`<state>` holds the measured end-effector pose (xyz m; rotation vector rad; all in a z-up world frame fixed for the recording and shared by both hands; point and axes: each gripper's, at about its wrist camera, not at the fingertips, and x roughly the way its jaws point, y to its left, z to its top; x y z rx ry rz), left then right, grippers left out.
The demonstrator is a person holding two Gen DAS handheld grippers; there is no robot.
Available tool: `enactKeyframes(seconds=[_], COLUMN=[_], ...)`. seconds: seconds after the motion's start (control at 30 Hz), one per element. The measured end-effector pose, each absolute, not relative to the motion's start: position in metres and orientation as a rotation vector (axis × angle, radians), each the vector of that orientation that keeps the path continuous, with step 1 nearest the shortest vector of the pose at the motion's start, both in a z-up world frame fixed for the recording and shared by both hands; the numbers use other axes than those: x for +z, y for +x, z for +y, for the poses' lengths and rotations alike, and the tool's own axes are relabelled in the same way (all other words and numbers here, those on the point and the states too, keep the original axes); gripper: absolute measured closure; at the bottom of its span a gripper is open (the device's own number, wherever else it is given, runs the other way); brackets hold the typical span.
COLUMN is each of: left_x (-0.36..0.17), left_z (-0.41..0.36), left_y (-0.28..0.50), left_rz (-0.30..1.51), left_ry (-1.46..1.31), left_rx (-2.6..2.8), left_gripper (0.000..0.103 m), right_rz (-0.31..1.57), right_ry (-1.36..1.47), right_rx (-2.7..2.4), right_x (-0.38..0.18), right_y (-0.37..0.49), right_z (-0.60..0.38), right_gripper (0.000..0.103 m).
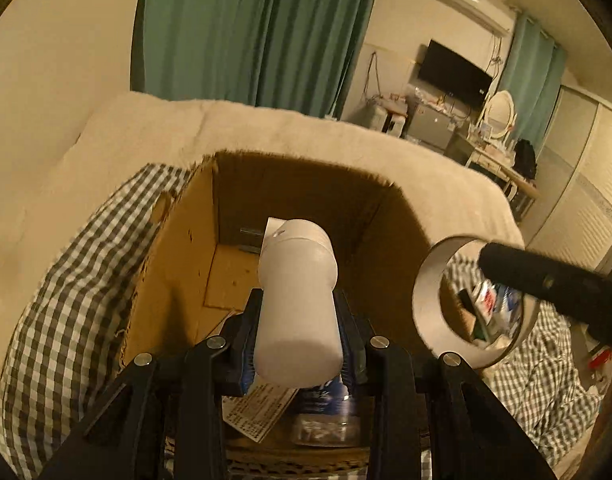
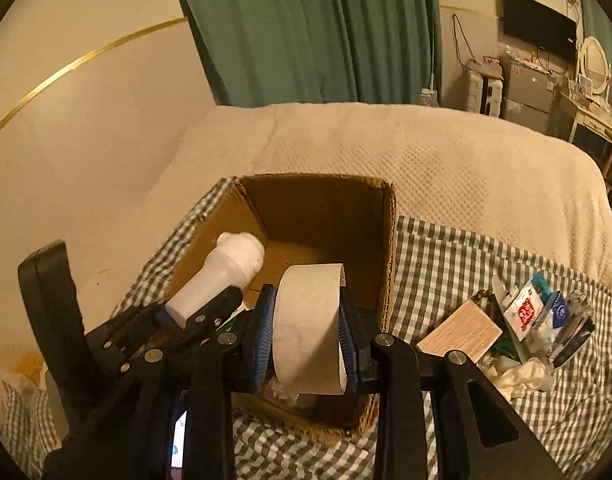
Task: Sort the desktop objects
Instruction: 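Carry both items over the cardboard box and open both tools, then move both tools back over the pile of items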
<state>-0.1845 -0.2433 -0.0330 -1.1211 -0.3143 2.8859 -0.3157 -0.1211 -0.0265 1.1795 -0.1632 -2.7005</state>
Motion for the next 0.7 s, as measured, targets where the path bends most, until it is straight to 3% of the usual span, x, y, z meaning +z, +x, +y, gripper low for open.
enactKeyframes(seconds=[0.03, 0.07, 0.1, 0.13, 0.33, 0.7], left_x=[-0.035, -0.034, -0.033, -0.031, 0.007, 0.056], left_z=[-0.243, -0.240, -0.238, -0.236, -0.212, -0.108], left_y=[-0.185, -0.185, -0.185, -0.183, -0.162, -0.119], left_rz=[-0.311, -0.304, -0.304, -0.306, -0.305, -0.175], left_ry=[-1.133, -1.152, -1.164, -1.170, -1.079, -1.019], left_rx=[2.893, 2.896, 2.897, 2.906, 2.925, 2.755], left_gripper=[0.067, 0.054, 0.043, 0.023, 0.020, 0.013], right_rz=[-0.183, -0.208, -0.234, -0.269, -0.338, -0.278], right_ry=[1.184, 1.187, 1.195, 1.197, 1.145, 1.120], right_rx=[-2.704, -2.703, -2.700, -2.705, -2.772, -3.037], right_x=[-0.030, -0.032, -0.034, -0.034, -0.001, 0.074], right_y=[-0.318, -0.319, -0.319, -0.318, -0.285, -0.165], right_z=[-0.119, -0.116, -0.112, -0.106, -0.071, 0.018], right_gripper=[0.073, 0.069, 0.058, 0.051, 0.050, 0.050])
